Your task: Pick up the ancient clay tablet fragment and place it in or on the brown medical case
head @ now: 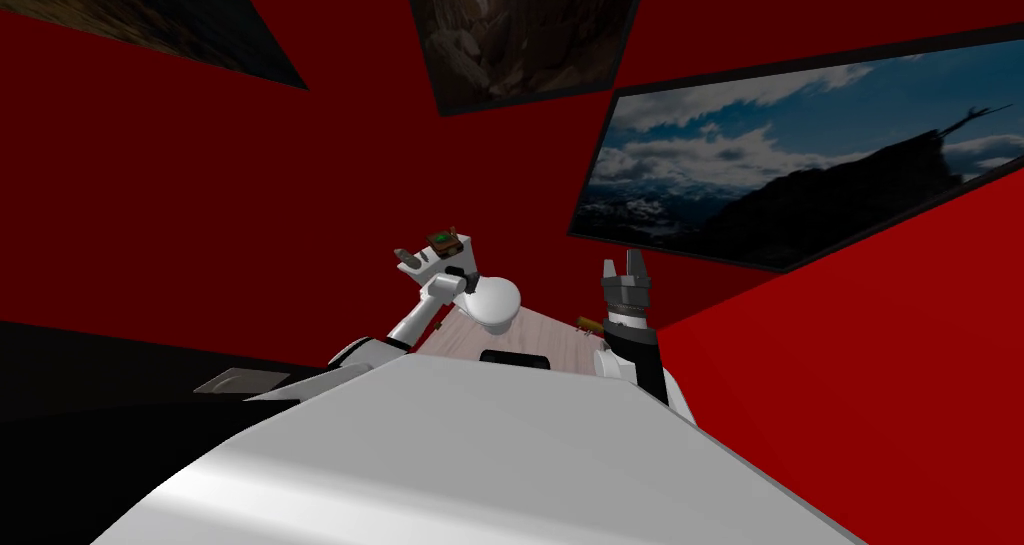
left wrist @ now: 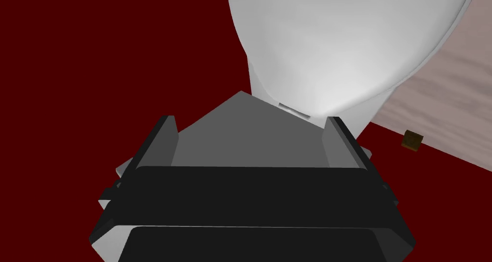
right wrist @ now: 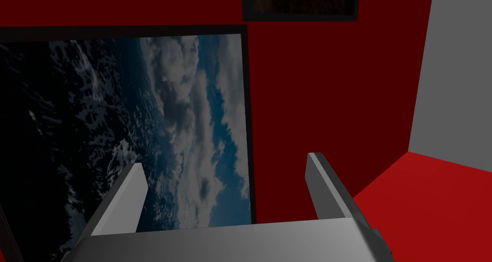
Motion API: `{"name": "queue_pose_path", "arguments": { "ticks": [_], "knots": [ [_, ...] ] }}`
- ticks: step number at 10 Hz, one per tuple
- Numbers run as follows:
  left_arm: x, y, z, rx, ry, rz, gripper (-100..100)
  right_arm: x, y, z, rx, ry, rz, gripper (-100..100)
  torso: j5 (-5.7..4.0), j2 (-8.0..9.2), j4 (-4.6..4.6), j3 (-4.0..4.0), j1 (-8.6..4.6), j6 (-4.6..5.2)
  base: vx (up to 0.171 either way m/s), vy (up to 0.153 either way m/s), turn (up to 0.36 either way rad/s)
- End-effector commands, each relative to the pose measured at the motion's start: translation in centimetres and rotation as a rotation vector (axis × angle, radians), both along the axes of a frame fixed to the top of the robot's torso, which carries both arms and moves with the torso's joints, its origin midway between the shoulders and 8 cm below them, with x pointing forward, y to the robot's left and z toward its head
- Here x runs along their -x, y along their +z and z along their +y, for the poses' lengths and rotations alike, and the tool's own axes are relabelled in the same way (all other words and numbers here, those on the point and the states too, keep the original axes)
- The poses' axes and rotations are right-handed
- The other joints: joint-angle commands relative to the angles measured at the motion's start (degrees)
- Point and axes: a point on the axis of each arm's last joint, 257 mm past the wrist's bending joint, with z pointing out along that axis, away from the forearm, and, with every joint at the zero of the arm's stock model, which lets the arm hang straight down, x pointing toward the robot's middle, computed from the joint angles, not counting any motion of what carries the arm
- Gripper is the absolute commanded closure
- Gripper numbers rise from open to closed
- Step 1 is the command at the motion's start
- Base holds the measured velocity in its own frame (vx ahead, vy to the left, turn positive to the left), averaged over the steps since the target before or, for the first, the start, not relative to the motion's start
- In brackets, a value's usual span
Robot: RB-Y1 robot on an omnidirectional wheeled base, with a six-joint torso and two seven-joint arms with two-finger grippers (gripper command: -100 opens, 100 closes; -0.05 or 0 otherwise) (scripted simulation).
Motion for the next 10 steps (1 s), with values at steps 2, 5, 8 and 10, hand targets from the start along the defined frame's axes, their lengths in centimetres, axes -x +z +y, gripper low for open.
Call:
{"name": "queue_pose_path", "arguments": {
  "ticks": [2,5,8,10],
  "knots": [
    [0.3,-0.8,1.7,-0.043,0.005,0.083,-100,0.0,0.0,0.0,0.000,0.000,0.000,0,0.00,-0.01,0.00,0.00,0.00,0.01,-0.006,-0.009,-0.038],
    [0.0,-0.1,4.8,-0.111,0.018,0.163,-100,0.0,0.0,0.0,0.000,0.000,0.000,0,0.02,0.00,0.00,0.00,0.07,-0.01,-0.003,0.005,-0.042],
    [0.6,0.0,7.0,-0.151,0.042,0.243,-100,0.0,0.0,0.0,0.000,0.000,0.000,0,0.02,-0.03,0.00,-0.02,0.14,0.00,0.001,0.021,-0.035],
    [0.7,0.7,8.9,-0.185,0.062,0.290,-100,0.0,0.0,0.0,0.000,0.000,0.000,0,0.03,-0.01,0.00,0.00,0.17,-0.01,0.001,0.031,-0.034]
  ]
}}
